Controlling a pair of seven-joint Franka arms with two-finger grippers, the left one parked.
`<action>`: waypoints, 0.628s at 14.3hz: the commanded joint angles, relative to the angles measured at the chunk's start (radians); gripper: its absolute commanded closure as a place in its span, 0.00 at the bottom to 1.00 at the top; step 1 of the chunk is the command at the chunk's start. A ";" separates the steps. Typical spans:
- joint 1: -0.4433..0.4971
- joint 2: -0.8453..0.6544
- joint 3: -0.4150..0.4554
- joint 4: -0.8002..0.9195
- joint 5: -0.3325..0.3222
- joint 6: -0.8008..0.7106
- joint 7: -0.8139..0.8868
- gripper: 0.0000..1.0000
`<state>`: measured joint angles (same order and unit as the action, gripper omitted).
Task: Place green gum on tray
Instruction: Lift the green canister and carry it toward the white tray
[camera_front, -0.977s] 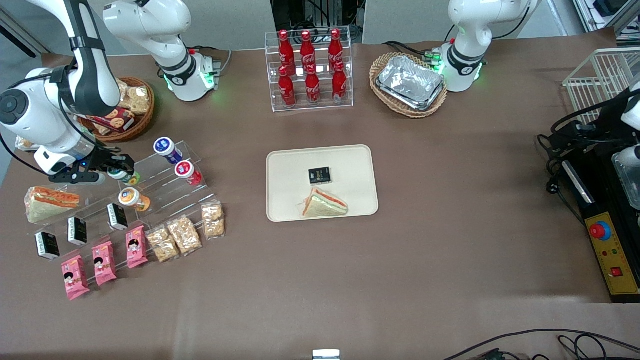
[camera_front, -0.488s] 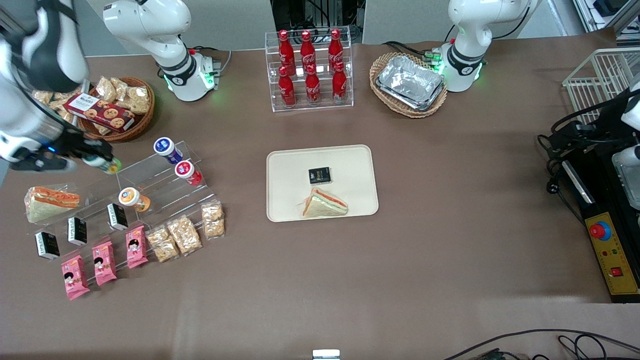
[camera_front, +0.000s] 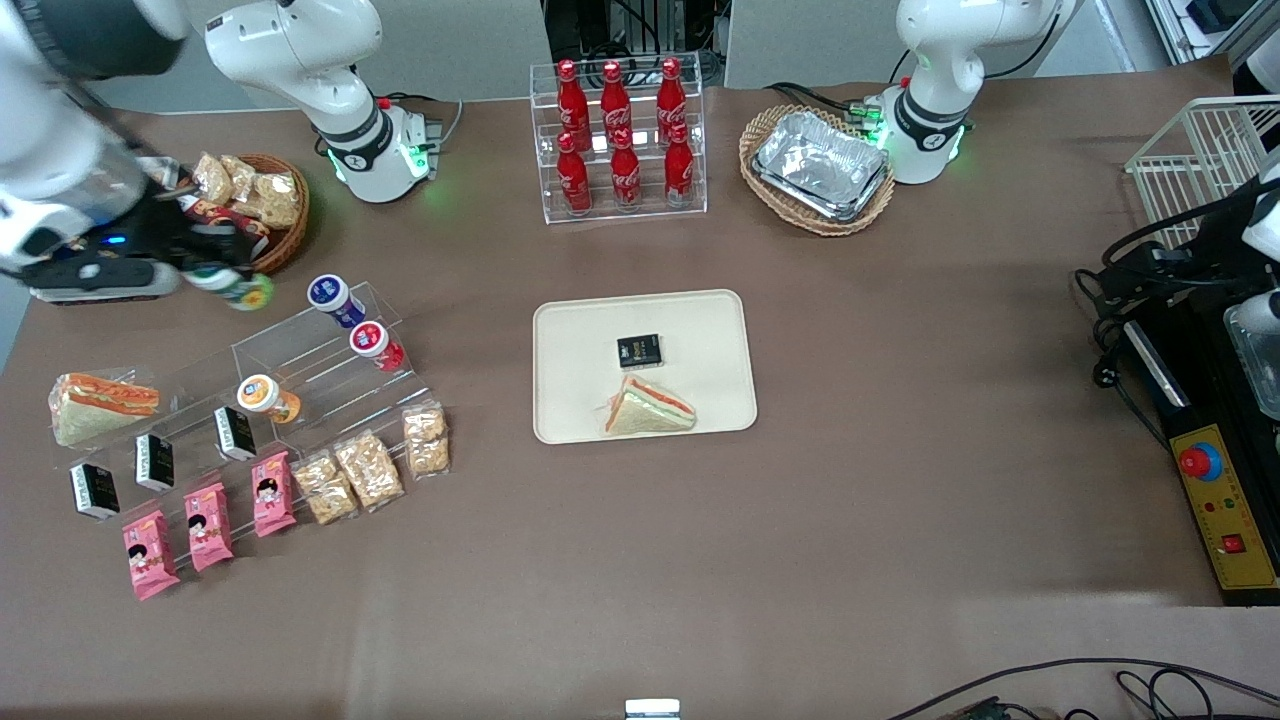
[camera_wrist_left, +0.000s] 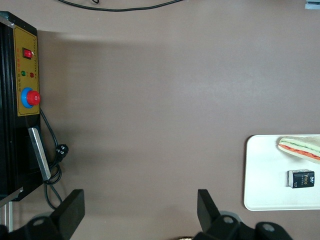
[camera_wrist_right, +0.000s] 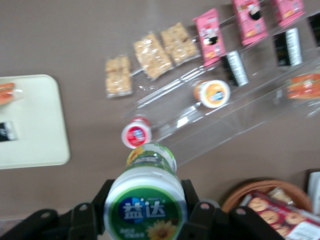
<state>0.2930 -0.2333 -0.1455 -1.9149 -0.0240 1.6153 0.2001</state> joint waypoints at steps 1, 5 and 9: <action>0.141 0.084 0.029 0.040 0.035 0.018 0.253 0.48; 0.297 0.216 0.030 0.024 0.058 0.188 0.444 0.48; 0.374 0.337 0.030 -0.055 0.068 0.420 0.499 0.48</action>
<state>0.6292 0.0288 -0.1019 -1.9345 0.0246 1.9134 0.6737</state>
